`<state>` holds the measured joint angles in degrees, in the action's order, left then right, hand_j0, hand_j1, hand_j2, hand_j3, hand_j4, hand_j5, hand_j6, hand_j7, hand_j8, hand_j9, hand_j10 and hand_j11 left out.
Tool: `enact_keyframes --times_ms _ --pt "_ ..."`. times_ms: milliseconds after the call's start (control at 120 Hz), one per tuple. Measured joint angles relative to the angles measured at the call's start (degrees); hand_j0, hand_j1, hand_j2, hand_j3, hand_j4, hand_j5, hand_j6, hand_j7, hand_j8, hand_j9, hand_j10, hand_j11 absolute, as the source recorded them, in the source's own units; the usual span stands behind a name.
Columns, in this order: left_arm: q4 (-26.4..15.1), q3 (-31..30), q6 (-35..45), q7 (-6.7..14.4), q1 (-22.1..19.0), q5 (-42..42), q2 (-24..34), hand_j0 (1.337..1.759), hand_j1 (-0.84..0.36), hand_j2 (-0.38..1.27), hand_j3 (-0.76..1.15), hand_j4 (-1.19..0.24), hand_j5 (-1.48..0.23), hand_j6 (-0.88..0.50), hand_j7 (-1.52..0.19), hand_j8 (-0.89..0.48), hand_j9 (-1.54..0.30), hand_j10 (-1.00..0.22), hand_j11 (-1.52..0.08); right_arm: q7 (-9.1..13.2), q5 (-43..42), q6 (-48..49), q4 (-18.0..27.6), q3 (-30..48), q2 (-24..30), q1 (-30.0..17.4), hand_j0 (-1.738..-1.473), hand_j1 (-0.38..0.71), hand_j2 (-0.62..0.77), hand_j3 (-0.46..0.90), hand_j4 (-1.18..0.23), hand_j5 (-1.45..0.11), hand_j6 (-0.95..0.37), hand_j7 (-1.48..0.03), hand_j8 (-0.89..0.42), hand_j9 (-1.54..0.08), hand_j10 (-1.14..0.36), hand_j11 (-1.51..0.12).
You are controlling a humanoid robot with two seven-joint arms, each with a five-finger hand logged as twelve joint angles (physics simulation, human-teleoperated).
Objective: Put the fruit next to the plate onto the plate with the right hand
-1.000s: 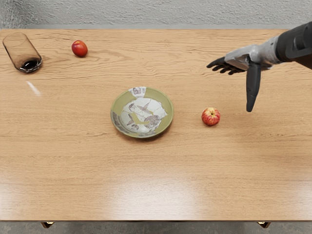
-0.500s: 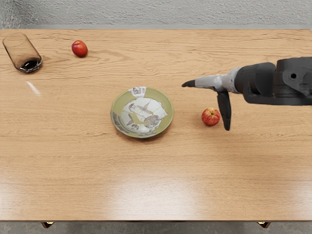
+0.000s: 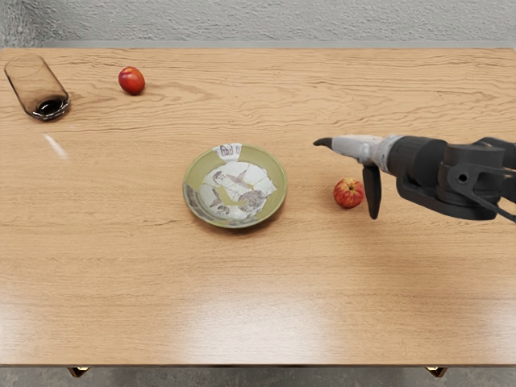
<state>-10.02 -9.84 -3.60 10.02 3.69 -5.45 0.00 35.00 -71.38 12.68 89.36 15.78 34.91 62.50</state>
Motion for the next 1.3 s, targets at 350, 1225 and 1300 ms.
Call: enact_keyframes --times_ms 350,1225,1300 --pt "0.0 0.02 0.0 0.0 0.0 0.0 0.0 1.658 0.35 0.0 0.0 0.0 0.0 0.0 0.0 0.0 0.0 0.0 0.0 0.0 -3.09 -3.02 -0.67 0.19 -1.15 -3.51 -1.658 -0.26 -0.01 0.0 -0.07 -0.09 -0.08 -0.09 -0.08 -0.09 -0.07 -0.09" --pt "0.0 0.01 0.0 0.0 0.0 0.0 0.0 1.658 0.35 0.0 0.0 0.0 0.0 0.0 0.0 0.0 0.0 0.0 0.0 0.0 -10.51 -8.92 -1.16 0.22 -2.48 -9.22 -1.658 -0.06 -0.05 0.0 -0.25 -0.32 -0.25 -0.32 -0.25 -0.32 -0.25 -0.32" --pt "0.0 0.01 0.0 0.0 0.0 0.0 0.0 1.658 0.35 0.0 0.0 0.0 0.0 0.0 0.0 0.0 0.0 0.0 0.0 0.0 -10.54 -9.39 -1.28 0.22 -2.5 -9.33 -1.658 -0.04 -0.05 0.0 -0.26 -0.33 -0.26 -0.33 -0.26 -0.33 -0.26 -0.33"
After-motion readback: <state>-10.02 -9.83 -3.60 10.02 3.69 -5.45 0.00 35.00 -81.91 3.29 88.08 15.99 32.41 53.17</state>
